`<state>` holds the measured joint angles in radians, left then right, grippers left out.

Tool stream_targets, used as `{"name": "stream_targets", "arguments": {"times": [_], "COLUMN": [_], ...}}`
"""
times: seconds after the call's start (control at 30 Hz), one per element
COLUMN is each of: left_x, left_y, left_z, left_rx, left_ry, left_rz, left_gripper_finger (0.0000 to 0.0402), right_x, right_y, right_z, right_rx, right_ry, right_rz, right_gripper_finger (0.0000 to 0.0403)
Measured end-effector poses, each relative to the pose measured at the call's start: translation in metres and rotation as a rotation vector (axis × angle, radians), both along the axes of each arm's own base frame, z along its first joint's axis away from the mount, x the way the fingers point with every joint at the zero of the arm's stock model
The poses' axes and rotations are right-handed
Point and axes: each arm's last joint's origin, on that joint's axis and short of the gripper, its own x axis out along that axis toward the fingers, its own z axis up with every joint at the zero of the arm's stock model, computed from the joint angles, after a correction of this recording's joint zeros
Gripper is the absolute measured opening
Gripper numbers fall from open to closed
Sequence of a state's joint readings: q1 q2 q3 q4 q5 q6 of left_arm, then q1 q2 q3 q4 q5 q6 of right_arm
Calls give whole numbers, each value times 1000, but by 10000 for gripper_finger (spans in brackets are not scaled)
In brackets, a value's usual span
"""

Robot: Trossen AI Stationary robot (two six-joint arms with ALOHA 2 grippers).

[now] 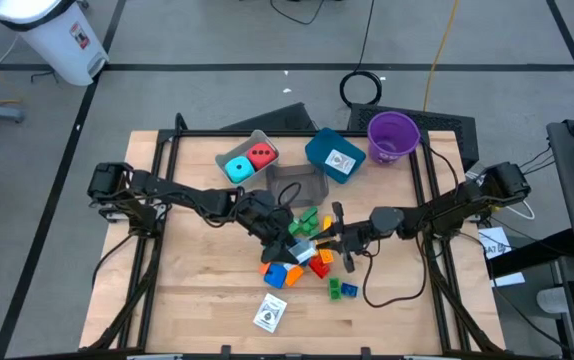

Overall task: Pick & Place Toys
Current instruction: Put the blue playing card box into the blue bin

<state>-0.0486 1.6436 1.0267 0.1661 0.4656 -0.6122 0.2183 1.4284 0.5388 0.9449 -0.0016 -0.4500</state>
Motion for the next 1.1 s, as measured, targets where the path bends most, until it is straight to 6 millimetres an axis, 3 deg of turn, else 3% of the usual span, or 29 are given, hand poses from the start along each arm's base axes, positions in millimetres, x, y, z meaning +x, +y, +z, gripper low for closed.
{"name": "stream_targets", "arguments": {"times": [0.17, 0.4, 0.57, 0.73, 0.9, 1.1], "left_x": [2, -6, -20, -45, -61, -75], "left_y": [5, 19, 24, 24, 29, 45], "left_z": [4, 17, 45, 68, 52, 12], "left_rx": [58, -23, 111, 390, 553, 586], "left_ry": [-77, -115, -242, -305, -265, -249], "left_rz": [-25, -150, -105, -4, 151, 222], "left_gripper_finger": [366, 394, 396, 396, 397, 397], "right_x": [-1, -7, -15, -22, -26, -29], "right_y": [0, -1, -3, -4, -11, -28], "right_z": [0, 7, 14, 24, 28, 26], "right_rx": [21, 53, 112, 150, 189, 159], "right_ry": [16, 48, 79, 39, -5, -36], "right_rz": [26, 21, -76, -285, -549, -942], "right_gripper_finger": [9, 9, 9, 10, 10, 10]}}
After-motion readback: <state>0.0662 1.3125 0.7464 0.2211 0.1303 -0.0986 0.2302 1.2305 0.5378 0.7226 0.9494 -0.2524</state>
